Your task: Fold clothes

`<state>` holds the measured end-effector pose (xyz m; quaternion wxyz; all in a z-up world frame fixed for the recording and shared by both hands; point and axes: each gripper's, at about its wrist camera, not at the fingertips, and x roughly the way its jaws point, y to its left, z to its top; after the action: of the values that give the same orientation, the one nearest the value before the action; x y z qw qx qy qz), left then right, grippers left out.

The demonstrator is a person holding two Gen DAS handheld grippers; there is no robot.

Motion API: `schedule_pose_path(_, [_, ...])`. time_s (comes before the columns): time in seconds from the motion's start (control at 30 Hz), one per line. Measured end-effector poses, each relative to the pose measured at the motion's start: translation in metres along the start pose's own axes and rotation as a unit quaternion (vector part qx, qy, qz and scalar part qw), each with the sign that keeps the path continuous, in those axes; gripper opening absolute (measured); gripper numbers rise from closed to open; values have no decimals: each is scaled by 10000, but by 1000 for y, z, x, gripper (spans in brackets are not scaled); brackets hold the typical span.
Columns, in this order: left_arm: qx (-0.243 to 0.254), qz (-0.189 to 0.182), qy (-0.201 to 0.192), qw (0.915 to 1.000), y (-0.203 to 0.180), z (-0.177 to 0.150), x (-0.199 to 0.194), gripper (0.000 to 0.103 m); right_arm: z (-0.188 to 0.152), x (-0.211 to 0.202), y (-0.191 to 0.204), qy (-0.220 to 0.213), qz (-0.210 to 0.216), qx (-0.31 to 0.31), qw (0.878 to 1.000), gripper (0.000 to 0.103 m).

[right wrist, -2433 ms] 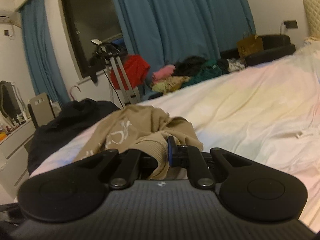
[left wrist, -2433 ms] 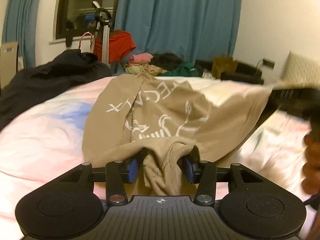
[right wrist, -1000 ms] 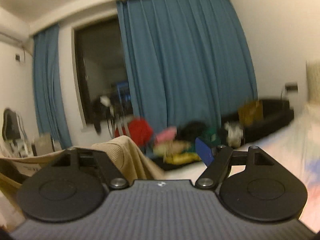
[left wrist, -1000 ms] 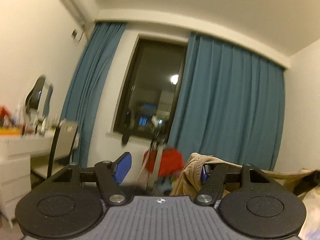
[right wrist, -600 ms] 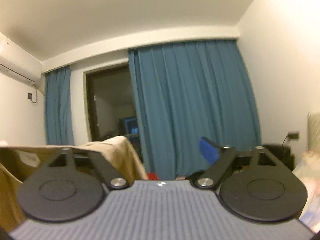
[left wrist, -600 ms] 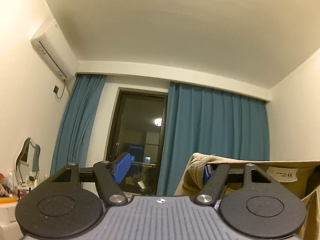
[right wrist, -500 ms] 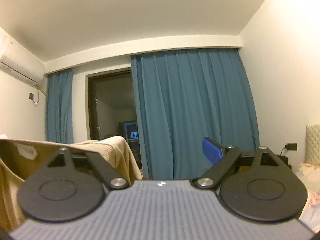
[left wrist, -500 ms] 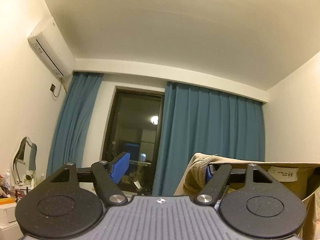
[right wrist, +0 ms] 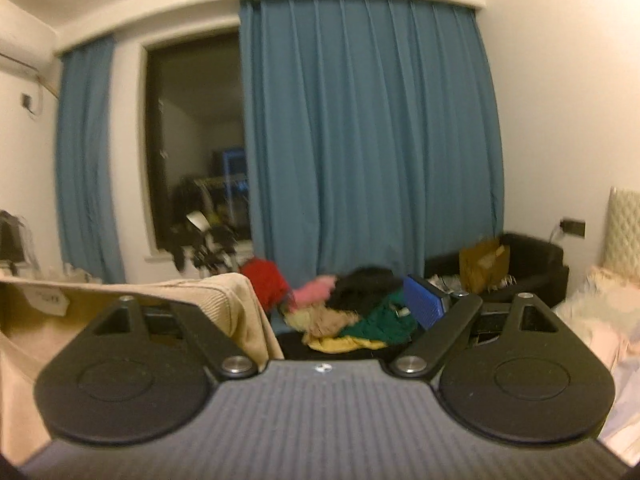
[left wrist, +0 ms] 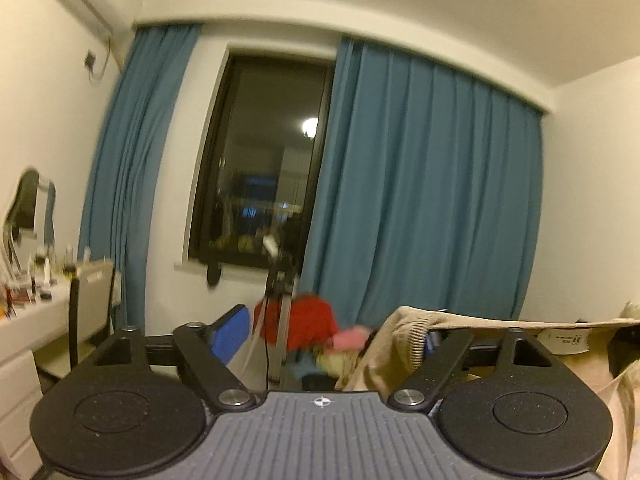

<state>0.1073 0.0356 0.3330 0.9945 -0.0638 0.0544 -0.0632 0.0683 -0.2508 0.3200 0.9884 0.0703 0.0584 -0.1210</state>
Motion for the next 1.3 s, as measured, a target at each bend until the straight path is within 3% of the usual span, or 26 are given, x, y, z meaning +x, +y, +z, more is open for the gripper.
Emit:
schedule_pose_path(0.23, [177,85,525,9984,13,-106,204,93,-82,199,-11,788,-490,-28,9957,86])
schedule_pose_path(0.37, [153,-5,1377,9904,18,-193,321,93,-162,311,-17,1574,-625,-182,9854,86])
schedule_pose_path(0.47, [476,-113,2131,9758,14,-261,394,91,-220,386,-19,2471,-629,-644,9648,86])
schedule_pose_path(0.57, [1020,-58,2960,9497,9,-314,449,86,-270,431,-8,3291,-441,-1374,9332,85])
schedule_pose_path(0.63, [1340,-67,3639,9217,8,-348,478,86,-296,444,3,3803,-82,-1931,9045,86])
schedule_pose_path(0.73, [1775,-85,4442,8781,6,-374,503,86,-317,446,24,4109,436,-2955,8614,86])
schedule_pose_path(0.8, [1958,-463,4853,8509,1,-379,513,86,-322,441,37,4271,784,-3252,8401,86])
schedule_pose_path(0.83, [1926,-638,4867,8497,-1,-376,512,88,-321,438,39,4303,932,-3147,8409,85])
schedule_pose_path(0.9, [1679,-848,4653,8649,-1,-364,505,91,-308,430,34,4213,1114,-2389,8678,86])
schedule_pose_path(0.93, [1467,-948,4465,8776,0,-356,500,94,-299,424,28,4104,1197,-1900,8838,86])
schedule_pose_path(1.03, [741,-1219,3460,9273,8,-328,466,102,-277,403,6,3467,1165,-637,9285,86])
schedule_pose_path(1.1, [625,-1186,2874,9484,5,-314,438,103,-268,381,-5,3058,993,-102,9468,86])
schedule_pose_path(1.17, [684,-1058,2429,9618,1,-303,404,103,-261,346,-9,2631,859,145,9608,86])
schedule_pose_path(1.3, [763,-980,1870,9745,0,-303,321,103,-267,266,-11,2030,859,259,9751,86])
